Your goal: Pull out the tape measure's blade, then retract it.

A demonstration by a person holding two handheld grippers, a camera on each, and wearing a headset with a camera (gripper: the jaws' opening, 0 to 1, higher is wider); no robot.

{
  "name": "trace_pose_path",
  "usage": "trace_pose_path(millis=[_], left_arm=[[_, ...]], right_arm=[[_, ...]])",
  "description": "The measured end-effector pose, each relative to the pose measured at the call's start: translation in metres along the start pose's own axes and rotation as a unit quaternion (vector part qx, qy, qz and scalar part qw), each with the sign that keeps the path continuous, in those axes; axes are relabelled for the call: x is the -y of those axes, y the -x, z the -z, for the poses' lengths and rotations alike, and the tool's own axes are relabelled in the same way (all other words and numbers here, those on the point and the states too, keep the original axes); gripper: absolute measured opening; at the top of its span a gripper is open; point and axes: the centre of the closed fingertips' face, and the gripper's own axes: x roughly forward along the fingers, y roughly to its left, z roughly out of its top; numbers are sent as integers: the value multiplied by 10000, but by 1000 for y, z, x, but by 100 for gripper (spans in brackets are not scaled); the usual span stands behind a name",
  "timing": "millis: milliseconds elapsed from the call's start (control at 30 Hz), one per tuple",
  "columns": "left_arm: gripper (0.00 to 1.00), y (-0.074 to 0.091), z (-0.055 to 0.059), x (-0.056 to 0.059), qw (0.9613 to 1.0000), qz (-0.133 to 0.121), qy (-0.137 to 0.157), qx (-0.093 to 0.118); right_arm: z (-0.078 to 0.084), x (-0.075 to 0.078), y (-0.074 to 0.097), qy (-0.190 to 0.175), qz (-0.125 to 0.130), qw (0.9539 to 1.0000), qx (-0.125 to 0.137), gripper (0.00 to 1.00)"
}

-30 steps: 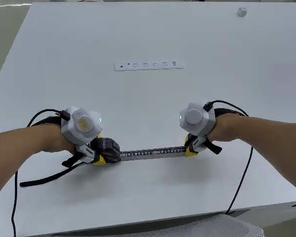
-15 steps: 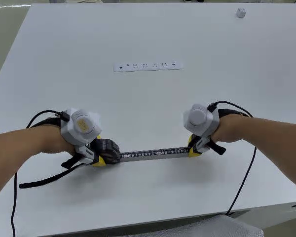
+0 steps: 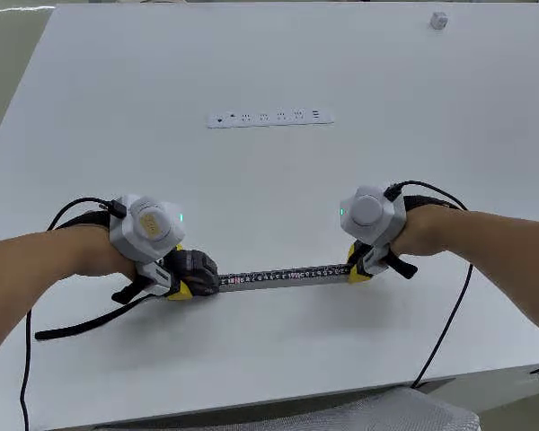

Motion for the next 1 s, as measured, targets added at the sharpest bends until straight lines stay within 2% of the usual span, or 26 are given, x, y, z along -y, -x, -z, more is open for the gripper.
trace_pose_path(millis=[267,467,700,867,1000], left_arm=[[35,0,0,0,10000,-1,3,6],[35,0,-1,0,10000,3,4,20],[35,0,-1,1,10000,-10,-20,34],[35,0,-1,1,10000,5,-72,-40],[36,0,0,0,10000,30,-52,-4]], right_arm=[[2,1,0,-12,9,10000,-44,12],[1,1,0,-107,-13,9999,36,13],[0,0,0,-36,-11,10000,-47,14],[1,0,0,-112,-8,9999,65,15],[0,0,-1,-44,-15,10000,21,15]])
